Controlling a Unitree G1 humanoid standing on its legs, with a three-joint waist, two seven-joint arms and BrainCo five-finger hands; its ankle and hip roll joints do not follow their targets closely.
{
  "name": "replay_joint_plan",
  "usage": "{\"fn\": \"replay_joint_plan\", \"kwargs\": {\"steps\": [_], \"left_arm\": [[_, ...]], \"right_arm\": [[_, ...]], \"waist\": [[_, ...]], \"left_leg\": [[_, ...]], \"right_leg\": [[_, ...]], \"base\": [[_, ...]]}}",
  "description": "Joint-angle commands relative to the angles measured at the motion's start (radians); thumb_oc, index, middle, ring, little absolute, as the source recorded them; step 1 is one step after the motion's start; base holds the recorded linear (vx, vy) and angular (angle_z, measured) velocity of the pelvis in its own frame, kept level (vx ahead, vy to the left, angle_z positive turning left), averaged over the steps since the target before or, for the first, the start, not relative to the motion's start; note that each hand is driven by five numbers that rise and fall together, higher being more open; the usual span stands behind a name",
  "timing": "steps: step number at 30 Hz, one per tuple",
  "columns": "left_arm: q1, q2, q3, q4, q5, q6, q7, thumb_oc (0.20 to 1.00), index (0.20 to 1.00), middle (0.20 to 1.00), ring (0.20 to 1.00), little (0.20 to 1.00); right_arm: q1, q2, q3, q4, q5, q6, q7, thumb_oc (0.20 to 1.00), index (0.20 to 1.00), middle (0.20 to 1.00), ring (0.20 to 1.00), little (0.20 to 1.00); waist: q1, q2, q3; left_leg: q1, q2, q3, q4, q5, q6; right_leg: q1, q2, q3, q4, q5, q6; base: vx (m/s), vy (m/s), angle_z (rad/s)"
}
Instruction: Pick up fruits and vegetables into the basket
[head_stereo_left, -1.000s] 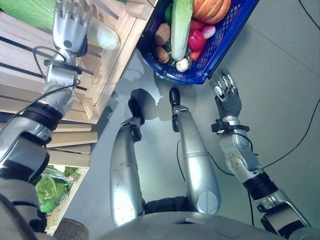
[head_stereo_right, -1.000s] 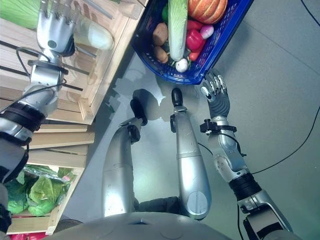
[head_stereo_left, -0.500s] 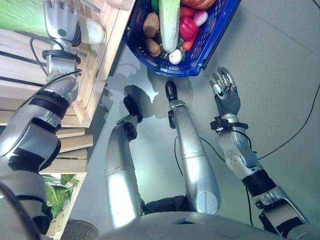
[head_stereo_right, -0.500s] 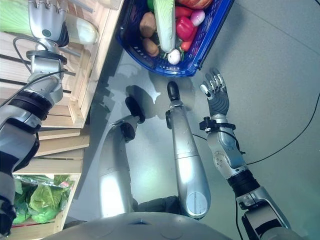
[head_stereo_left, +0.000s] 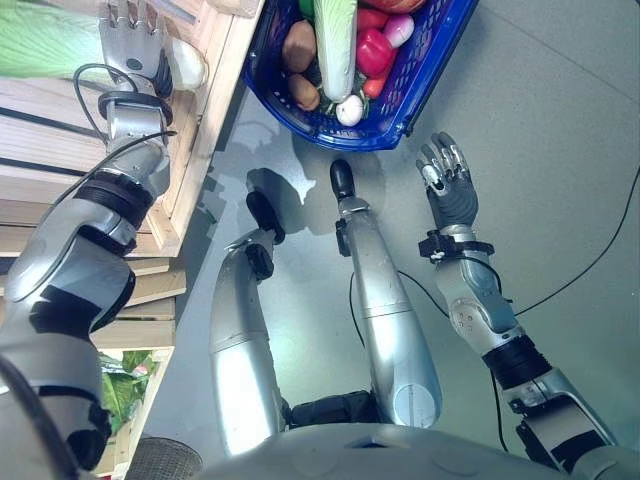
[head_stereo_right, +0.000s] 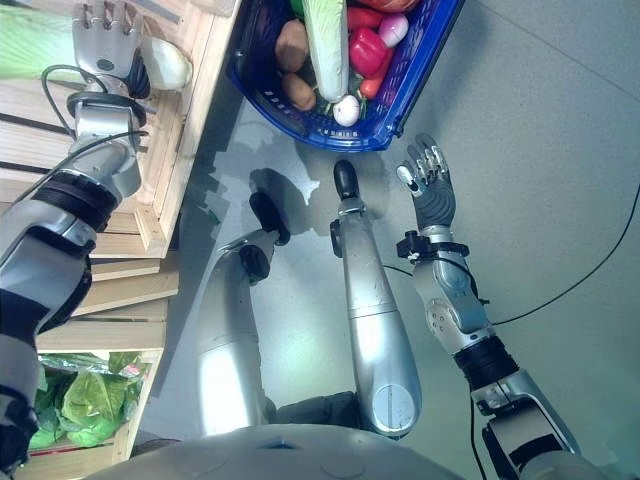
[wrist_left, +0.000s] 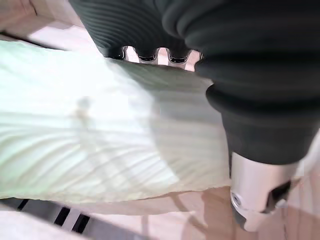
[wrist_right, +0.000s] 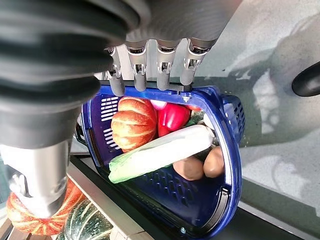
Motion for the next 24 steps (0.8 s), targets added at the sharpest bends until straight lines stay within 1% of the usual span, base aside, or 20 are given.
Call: {"fn": "replay_joint_plan", "kwargs": {"steps": [1,2,3,4,5,6,7,9,11,14,16,17,18,19,20,22,24], "left_arm": [[0.026,0.009,0.022,0.023,-0.012,0.055,-0.035,1.0,1.0,1.0,1.0,1.0],[0.027,0.008,0.024,0.023,-0.011,0.058,-0.04,1.0,1.0,1.0,1.0,1.0],[0.026,0.01,0.022,0.023,-0.013,0.066,-0.05,0.708,0.708,0.708,0.708,0.708],[0.028,0.009,0.023,0.022,-0.012,0.067,-0.048,0.567,0.567,0.567,0.567,0.567],[0.033,0.011,0.027,0.019,-0.014,0.072,-0.029,0.253,0.253,0.253,0.253,0.253],[0.033,0.012,0.027,0.018,-0.016,0.073,-0.025,0.2,0.2,0.2,0.2,0.2],[0.033,0.015,0.028,0.016,-0.016,0.087,-0.021,0.2,0.2,0.2,0.2,0.2],[0.032,0.016,0.027,0.016,-0.019,0.091,-0.018,0.2,0.2,0.2,0.2,0.2],[0.028,0.023,0.033,0.018,-0.04,0.129,0.041,0.2,0.2,0.2,0.2,0.2],[0.036,0.027,0.047,0.019,-0.088,0.132,0.112,0.2,0.2,0.2,0.2,0.2],[0.05,0.027,0.073,0.017,-0.193,0.141,0.205,0.2,0.2,0.2,0.2,0.2],[0.055,0.025,0.08,0.017,-0.236,0.144,0.236,0.2,0.2,0.2,0.2,0.2],[0.075,0.025,0.113,0.021,-0.313,0.114,0.315,0.2,0.2,0.2,0.2,0.2],[0.083,0.023,0.126,0.023,-0.329,0.101,0.339,0.2,0.2,0.2,0.2,0.2],[0.083,0.023,0.126,0.023,-0.329,0.101,0.339,0.2,0.2,0.2,0.2,0.2],[0.134,0.014,0.198,0.011,-0.414,0.036,0.444,0.2,0.2,0.2,0.2,0.2],[0.18,0.005,0.257,0.0,-0.489,-0.023,0.497,0.2,0.2,0.2,0.2,0.2]], "right_arm": [[0.001,0.041,-0.008,-0.042,-0.028,-0.011,-0.002,1.0,1.0,1.0,1.0,1.0],[0.0,0.043,-0.007,-0.042,-0.03,-0.011,-0.003,1.0,1.0,1.0,1.0,1.0],[-0.003,0.045,-0.005,-0.037,-0.032,-0.013,-0.005,1.0,1.0,1.0,1.0,1.0],[-0.003,0.046,-0.005,-0.037,-0.033,-0.013,-0.006,1.0,1.0,1.0,1.0,1.0],[-0.004,0.048,-0.006,-0.035,-0.036,-0.013,-0.009,1.0,1.0,1.0,1.0,1.0],[-0.004,0.049,-0.007,-0.035,-0.037,-0.013,-0.009,1.0,1.0,1.0,1.0,1.0],[-0.004,0.049,-0.006,-0.032,-0.037,-0.015,-0.012,1.0,1.0,1.0,1.0,1.0],[-0.003,0.049,-0.005,-0.032,-0.035,-0.016,-0.012,1.0,1.0,1.0,1.0,1.0],[-0.003,0.052,0.0,-0.03,-0.036,-0.024,-0.01,1.0,1.0,1.0,1.0,1.0],[-0.001,0.052,0.002,-0.024,-0.035,-0.031,-0.008,1.0,1.0,1.0,1.0,1.0],[0.004,0.055,0.007,-0.021,-0.038,-0.04,-0.005,1.0,1.0,1.0,1.0,1.0],[0.005,0.056,0.008,-0.021,-0.041,-0.043,-0.005,1.0,1.0,1.0,1.0,1.0],[0.012,0.059,0.008,-0.017,-0.045,-0.052,0.001,1.0,1.0,1.0,1.0,1.0],[0.014,0.061,0.009,-0.017,-0.048,-0.054,0.002,1.0,1.0,1.0,1.0,1.0],[0.014,0.061,0.009,-0.017,-0.048,-0.054,0.002,1.0,1.0,1.0,1.0,1.0],[0.024,0.067,0.007,-0.023,-0.056,-0.056,0.003,1.0,1.0,1.0,1.0,1.0],[0.03,0.07,0.005,-0.027,-0.062,-0.056,0.002,1.0,1.0,1.0,1.0,1.0]], "waist": [[0.013,-0.013,-0.047],[0.014,-0.013,-0.047],[0.015,-0.012,-0.047],[0.016,-0.012,-0.047],[0.018,-0.01,-0.047],[0.018,-0.009,-0.047],[0.02,-0.009,-0.047],[0.02,-0.009,-0.047],[0.022,-0.01,-0.047],[0.025,-0.011,-0.047],[0.028,-0.012,-0.047],[0.029,-0.012,-0.047],[0.033,-0.013,-0.047],[0.033,-0.013,-0.047],[0.033,-0.013,-0.047],[0.044,-0.016,-0.047],[0.052,-0.016,-0.047]], "left_leg": [[-0.046,-0.027,-0.001,-0.006,-0.025,-0.008],[-0.045,-0.027,-0.001,-0.006,-0.024,-0.007],[-0.042,-0.025,0.0,-0.009,-0.023,-0.007],[-0.042,-0.025,-0.001,-0.01,-0.022,-0.008],[-0.039,-0.027,-0.002,-0.013,-0.02,-0.01],[-0.038,-0.027,-0.002,-0.014,-0.019,-0.01],[-0.035,-0.027,-0.002,-0.014,-0.02,-0.008],[-0.035,-0.026,-0.003,-0.013,-0.019,-0.009],[-0.032,-0.025,-0.004,-0.01,-0.021,-0.01],[-0.024,-0.023,-0.005,-0.011,-0.021,-0.011],[-0.017,-0.025,-0.008,-0.01,-0.02,-0.013],[-0.016,-0.026,-0.009,-0.01,-0.021,-0.014],[-0.008,-0.026,-0.012,-0.011,-0.021,-0.014],[-0.005,-0.026,-0.012,-0.012,-0.02,-0.015],[-0.005,-0.026,-0.012,-0.012,-0.02,-0.015],[0.018,-0.032,-0.019,-0.026,-0.016,-0.016],[0.039,-0.037,-0.023,-0.04,-0.01,-0.017]], "right_leg": [[0.027,-0.006,-0.074,-0.008,0.015,0.053],[0.028,-0.006,-0.074,-0.009,0.015,0.053],[0.032,-0.007,-0.077,-0.011,0.015,0.052],[0.033,-0.008,-0.077,-0.012,0.015,0.052],[0.035,-0.008,-0.078,-0.013,0.015,0.053],[0.036,-0.008,-0.078,-0.013,0.015,0.053],[0.039,-0.009,-0.081,-0.012,0.014,0.053],[0.04,-0.009,-0.081,-0.012,0.014,0.052],[0.045,-0.011,-0.084,-0.013,0.012,0.051],[0.054,-0.013,-0.086,-0.014,0.011,0.051],[0.065,-0.014,-0.088,-0.017,0.01,0.05],[0.067,-0.013,-0.087,-0.018,0.009,0.049],[0.076,-0.014,-0.089,-0.019,0.006,0.049],[0.079,-0.014,-0.09,-0.021,0.006,0.048],[0.079,-0.014,-0.09,-0.021,0.006,0.048],[0.107,-0.012,-0.096,-0.034,0.003,0.046],[0.132,-0.013,-0.102,-0.049,0.002,0.043]], "base": [[0.0,0.0,0.0],[0.0,0.0,0.0],[0.0,0.0,0.0],[0.0,0.0,0.0],[0.0,0.0,0.0],[0.0,0.0,0.0],[0.0,0.0,0.0],[0.0,0.0,0.0],[0.0,0.0,0.0],[0.0,0.0,0.0],[0.0,0.0,0.0],[0.0,0.0,0.0],[-0.02,-0.011,0.03],[0.0,0.0,0.0],[0.0,0.0,0.0],[-0.02,-0.021,0.01],[-0.03,-0.041,0.07]]}}
